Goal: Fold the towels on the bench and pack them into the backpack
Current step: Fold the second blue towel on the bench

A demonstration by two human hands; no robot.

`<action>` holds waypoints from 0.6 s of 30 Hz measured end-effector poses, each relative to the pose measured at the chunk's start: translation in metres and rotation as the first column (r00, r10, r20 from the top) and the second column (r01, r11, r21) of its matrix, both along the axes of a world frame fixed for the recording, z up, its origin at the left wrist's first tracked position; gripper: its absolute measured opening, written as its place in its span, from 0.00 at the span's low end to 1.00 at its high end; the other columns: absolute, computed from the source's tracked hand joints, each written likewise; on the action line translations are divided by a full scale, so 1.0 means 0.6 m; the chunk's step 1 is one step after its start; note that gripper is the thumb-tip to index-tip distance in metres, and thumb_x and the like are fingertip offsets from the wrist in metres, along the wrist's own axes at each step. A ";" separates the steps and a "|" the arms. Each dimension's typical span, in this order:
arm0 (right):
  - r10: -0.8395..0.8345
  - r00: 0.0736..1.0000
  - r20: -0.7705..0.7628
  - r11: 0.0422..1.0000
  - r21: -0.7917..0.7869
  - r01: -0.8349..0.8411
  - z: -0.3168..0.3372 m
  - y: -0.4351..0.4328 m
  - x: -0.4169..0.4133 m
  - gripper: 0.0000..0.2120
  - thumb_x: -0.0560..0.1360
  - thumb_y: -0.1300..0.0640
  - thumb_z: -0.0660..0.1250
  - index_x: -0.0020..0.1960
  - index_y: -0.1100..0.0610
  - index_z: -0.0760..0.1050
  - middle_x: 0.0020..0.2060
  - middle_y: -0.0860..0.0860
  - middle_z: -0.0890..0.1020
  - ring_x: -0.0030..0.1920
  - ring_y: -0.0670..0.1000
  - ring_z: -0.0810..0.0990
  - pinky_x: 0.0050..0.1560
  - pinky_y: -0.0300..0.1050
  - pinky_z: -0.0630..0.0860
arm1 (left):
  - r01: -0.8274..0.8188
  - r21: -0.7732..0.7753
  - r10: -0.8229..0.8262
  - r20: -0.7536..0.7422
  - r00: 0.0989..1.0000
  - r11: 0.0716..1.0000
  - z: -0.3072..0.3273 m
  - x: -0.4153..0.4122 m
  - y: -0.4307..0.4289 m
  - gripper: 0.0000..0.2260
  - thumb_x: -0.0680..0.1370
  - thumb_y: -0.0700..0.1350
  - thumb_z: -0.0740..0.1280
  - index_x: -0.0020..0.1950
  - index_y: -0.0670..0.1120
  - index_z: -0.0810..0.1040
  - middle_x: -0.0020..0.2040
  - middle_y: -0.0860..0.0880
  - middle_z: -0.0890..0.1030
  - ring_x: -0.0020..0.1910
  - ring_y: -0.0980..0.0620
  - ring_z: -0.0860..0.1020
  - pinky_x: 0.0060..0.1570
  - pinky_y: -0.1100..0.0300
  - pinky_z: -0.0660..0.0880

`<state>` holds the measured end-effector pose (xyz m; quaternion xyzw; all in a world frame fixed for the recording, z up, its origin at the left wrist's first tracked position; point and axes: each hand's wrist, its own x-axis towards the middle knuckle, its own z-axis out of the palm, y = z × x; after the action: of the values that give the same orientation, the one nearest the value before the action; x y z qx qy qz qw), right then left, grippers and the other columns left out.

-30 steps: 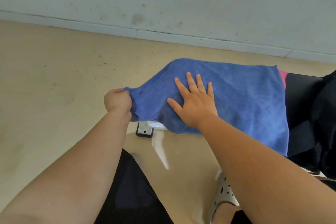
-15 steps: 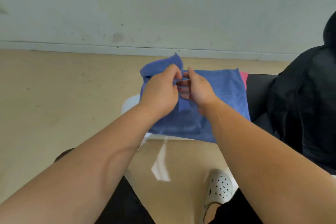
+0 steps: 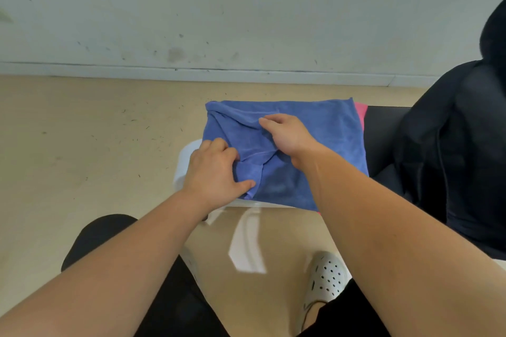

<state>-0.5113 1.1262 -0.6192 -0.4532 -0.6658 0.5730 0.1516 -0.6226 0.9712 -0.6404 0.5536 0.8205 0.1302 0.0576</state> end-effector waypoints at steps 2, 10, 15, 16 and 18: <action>0.029 1.000 -0.003 0.999 0.024 -0.029 0.011 0.000 -0.014 0.17 0.78 0.48 0.65 0.43 0.63 0.72 0.37 0.59 0.72 0.39 0.51 0.67 0.42 0.52 0.70 | -0.001 0.010 0.000 0.041 0.999 1.000 -0.008 0.000 -0.006 0.22 0.64 0.62 0.75 0.51 0.52 0.77 0.48 0.52 0.73 0.50 0.47 0.72 0.51 0.52 0.72; 0.071 0.997 -0.035 0.997 0.035 -0.070 0.053 0.010 -0.072 0.10 0.80 0.54 0.63 0.42 0.56 0.68 0.37 0.54 0.65 0.40 0.52 0.62 0.39 0.45 0.61 | -0.130 0.078 0.087 0.414 0.906 0.988 0.007 -0.021 -0.006 0.08 0.67 0.39 0.68 0.32 0.42 0.69 0.29 0.46 0.71 0.30 0.47 0.68 0.31 0.50 0.67; 0.181 0.979 -0.091 0.983 0.027 -0.180 0.116 -0.005 -0.162 0.09 0.78 0.50 0.66 0.46 0.56 0.72 0.40 0.54 0.68 0.41 0.52 0.67 0.44 0.48 0.66 | -0.504 0.117 0.242 0.771 0.589 0.856 0.048 -0.085 -0.043 0.07 0.66 0.35 0.67 0.34 0.42 0.69 0.31 0.50 0.69 0.31 0.51 0.66 0.33 0.57 0.65; 0.204 0.974 -0.103 0.979 0.015 -0.204 0.126 -0.009 -0.184 0.11 0.78 0.50 0.66 0.46 0.59 0.73 0.40 0.54 0.68 0.41 0.52 0.68 0.44 0.48 0.68 | -0.553 0.121 0.253 0.795 0.551 0.824 0.053 -0.100 -0.054 0.06 0.65 0.35 0.66 0.36 0.39 0.69 0.32 0.48 0.70 0.32 0.50 0.67 0.34 0.55 0.66; 0.228 0.966 -0.120 0.973 -0.018 -0.231 0.146 -0.019 -0.225 0.13 0.79 0.51 0.66 0.48 0.62 0.73 0.38 0.54 0.70 0.38 0.52 0.72 0.46 0.47 0.73 | -0.630 0.116 0.284 0.820 0.497 0.768 0.062 -0.128 -0.079 0.07 0.64 0.34 0.66 0.40 0.34 0.71 0.34 0.44 0.71 0.33 0.49 0.68 0.33 0.53 0.68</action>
<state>-0.6462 1.1149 -0.5315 -0.3411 -0.6945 0.6228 0.1157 -0.6995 0.9238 -0.6032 0.1992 0.7890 0.5270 0.2450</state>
